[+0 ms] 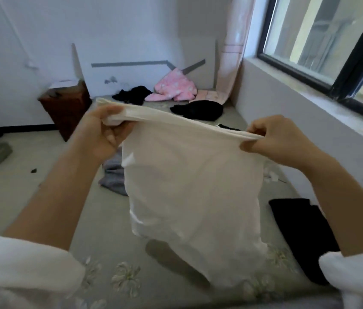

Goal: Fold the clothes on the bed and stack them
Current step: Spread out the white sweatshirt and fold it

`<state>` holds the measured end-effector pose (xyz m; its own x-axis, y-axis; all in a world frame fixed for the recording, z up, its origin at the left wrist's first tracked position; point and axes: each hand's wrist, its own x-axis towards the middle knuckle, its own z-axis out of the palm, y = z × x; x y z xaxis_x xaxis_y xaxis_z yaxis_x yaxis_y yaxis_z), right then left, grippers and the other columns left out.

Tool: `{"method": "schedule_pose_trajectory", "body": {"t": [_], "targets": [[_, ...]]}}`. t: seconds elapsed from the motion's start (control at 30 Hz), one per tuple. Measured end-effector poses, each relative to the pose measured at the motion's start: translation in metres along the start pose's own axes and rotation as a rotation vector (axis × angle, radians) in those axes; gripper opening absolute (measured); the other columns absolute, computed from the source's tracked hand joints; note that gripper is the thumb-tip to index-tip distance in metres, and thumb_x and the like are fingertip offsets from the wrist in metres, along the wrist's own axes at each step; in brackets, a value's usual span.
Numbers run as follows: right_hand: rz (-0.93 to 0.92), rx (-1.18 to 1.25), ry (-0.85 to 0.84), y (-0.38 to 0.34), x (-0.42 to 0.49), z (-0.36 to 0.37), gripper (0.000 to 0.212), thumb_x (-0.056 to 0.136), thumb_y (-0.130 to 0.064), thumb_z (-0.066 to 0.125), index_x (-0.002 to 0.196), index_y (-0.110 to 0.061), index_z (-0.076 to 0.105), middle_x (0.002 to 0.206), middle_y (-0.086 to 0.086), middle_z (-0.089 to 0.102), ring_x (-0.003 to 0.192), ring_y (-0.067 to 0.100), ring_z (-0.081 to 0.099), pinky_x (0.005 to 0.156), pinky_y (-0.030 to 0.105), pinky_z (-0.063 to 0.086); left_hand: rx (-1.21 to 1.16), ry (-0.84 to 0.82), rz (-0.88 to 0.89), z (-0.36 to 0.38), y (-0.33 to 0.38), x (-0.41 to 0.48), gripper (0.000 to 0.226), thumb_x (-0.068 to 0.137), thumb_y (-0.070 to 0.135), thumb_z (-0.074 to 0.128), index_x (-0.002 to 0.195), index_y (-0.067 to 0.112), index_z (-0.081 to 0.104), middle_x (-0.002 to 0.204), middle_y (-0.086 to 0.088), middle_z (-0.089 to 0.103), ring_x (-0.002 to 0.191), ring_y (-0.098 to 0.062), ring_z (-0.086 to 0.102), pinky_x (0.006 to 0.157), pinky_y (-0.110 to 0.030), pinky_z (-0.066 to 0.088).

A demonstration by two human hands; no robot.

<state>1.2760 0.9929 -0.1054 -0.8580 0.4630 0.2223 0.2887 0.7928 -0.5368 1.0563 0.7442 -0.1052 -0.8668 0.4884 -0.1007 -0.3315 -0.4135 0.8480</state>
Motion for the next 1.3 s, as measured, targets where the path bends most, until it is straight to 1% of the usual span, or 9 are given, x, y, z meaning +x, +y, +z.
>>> {"method": "schedule_pose_trajectory", "body": {"t": [0.17, 0.27, 0.47, 0.63, 0.73, 0.83, 1.07, 1.17, 1.3], "targets": [[0.016, -0.377, 0.17, -0.018, 0.081, 0.023, 0.009, 0.082, -0.015, 0.053, 0.074, -0.017, 0.057, 0.073, 0.004, 0.054, 0.067, 0.024, 0.047, 0.06, 0.029, 0.033, 0.273, 0.005, 0.012, -0.026, 0.035, 0.042, 0.011, 0.092, 0.014, 0.054, 0.103, 0.014, 0.058, 0.091, -0.007, 0.069, 0.085, -0.024, 0.07, 0.078, -0.043, 0.057], [0.154, -0.527, 0.043, -0.018, 0.129, 0.055, 0.009, 0.087, -0.013, 0.047, 0.079, -0.016, 0.05, 0.086, 0.009, 0.056, 0.073, 0.027, 0.051, 0.064, 0.032, 0.038, 0.404, 0.116, -0.132, -0.045, 0.043, 0.082, 0.033, 0.094, 0.02, 0.055, 0.126, 0.014, 0.048, 0.094, -0.011, 0.063, 0.091, -0.027, 0.063, 0.086, -0.051, 0.05], [0.48, 0.723, 0.158, -0.053, 0.221, 0.101, 0.028, 0.087, 0.004, 0.041, 0.09, -0.013, 0.063, 0.098, 0.011, 0.056, 0.07, 0.035, 0.063, 0.051, 0.041, 0.058, 0.332, 0.149, -0.03, -0.05, 0.073, 0.163, 0.004, 0.093, 0.028, 0.055, 0.091, 0.025, 0.055, 0.1, -0.002, 0.06, 0.101, -0.032, 0.055, 0.096, -0.053, 0.042], [0.229, 0.461, 0.556, -0.09, 0.276, 0.091, 0.027, 0.083, -0.004, 0.036, 0.068, -0.022, 0.049, 0.079, 0.005, 0.055, 0.073, 0.017, 0.056, 0.063, 0.023, 0.044, 0.252, 0.093, 0.291, -0.052, 0.112, 0.198, 0.009, 0.089, 0.024, 0.057, 0.084, 0.025, 0.05, 0.091, 0.001, 0.052, 0.072, -0.021, 0.052, 0.066, -0.032, 0.044], [0.013, 0.347, 0.65, -0.107, 0.263, 0.094, 0.029, 0.07, 0.0, 0.031, 0.062, -0.028, 0.033, 0.063, -0.012, 0.037, 0.057, -0.003, 0.033, 0.053, 0.013, 0.027, 0.166, 0.051, 0.44, -0.068, 0.121, 0.188, 0.016, 0.085, 0.021, 0.061, 0.075, 0.027, 0.051, 0.087, 0.006, 0.06, 0.083, -0.023, 0.058, 0.072, -0.034, 0.045], [-0.059, 0.359, 0.675, -0.103, 0.241, 0.114, 0.028, 0.077, 0.004, 0.037, 0.072, -0.021, 0.047, 0.07, -0.004, 0.045, 0.06, 0.001, 0.035, 0.057, 0.012, 0.027, 0.156, 0.015, 0.473, -0.096, 0.107, 0.169, 0.008, 0.087, 0.017, 0.059, 0.087, 0.022, 0.053, 0.092, 0.003, 0.061, 0.094, -0.023, 0.06, 0.08, -0.037, 0.046], [-0.152, 0.354, 0.395, -0.061, 0.15, 0.186, 0.022, 0.086, 0.002, 0.047, 0.079, -0.019, 0.05, 0.071, -0.014, 0.049, 0.062, -0.003, 0.041, 0.058, 0.006, 0.032, 0.184, 0.131, 0.245, -0.193, 0.005, 0.093, 0.03, 0.088, 0.003, 0.049, 0.118, -0.002, 0.052, 0.122, -0.015, 0.057, 0.115, -0.028, 0.057, 0.093, -0.04, 0.048], [-0.073, 0.27, 0.117, -0.025, 0.102, 0.23, 0.014, 0.088, -0.005, 0.05, 0.076, -0.011, 0.053, 0.067, -0.003, 0.051, 0.061, 0.005, 0.041, 0.056, 0.014, 0.031, 0.254, 0.324, -0.022, -0.236, -0.051, 0.054, 0.018, 0.086, -0.004, 0.048, 0.097, 0.001, 0.062, 0.11, -0.014, 0.062, 0.107, -0.031, 0.059, 0.091, -0.044, 0.049], [0.065, 0.154, -0.345, 0.014, 0.042, 0.276, 0.042, 0.095, -0.019, 0.056, 0.059, -0.021, 0.036, 0.052, -0.008, 0.037, 0.047, 0.003, 0.035, 0.047, 0.02, 0.025, 0.632, 0.398, -0.526, -0.284, -0.11, 0.009, 0.011, 0.083, 0.005, 0.06, 0.091, 0.007, 0.066, 0.091, -0.014, 0.064, 0.085, -0.026, 0.06, 0.076, -0.036, 0.049]]}}
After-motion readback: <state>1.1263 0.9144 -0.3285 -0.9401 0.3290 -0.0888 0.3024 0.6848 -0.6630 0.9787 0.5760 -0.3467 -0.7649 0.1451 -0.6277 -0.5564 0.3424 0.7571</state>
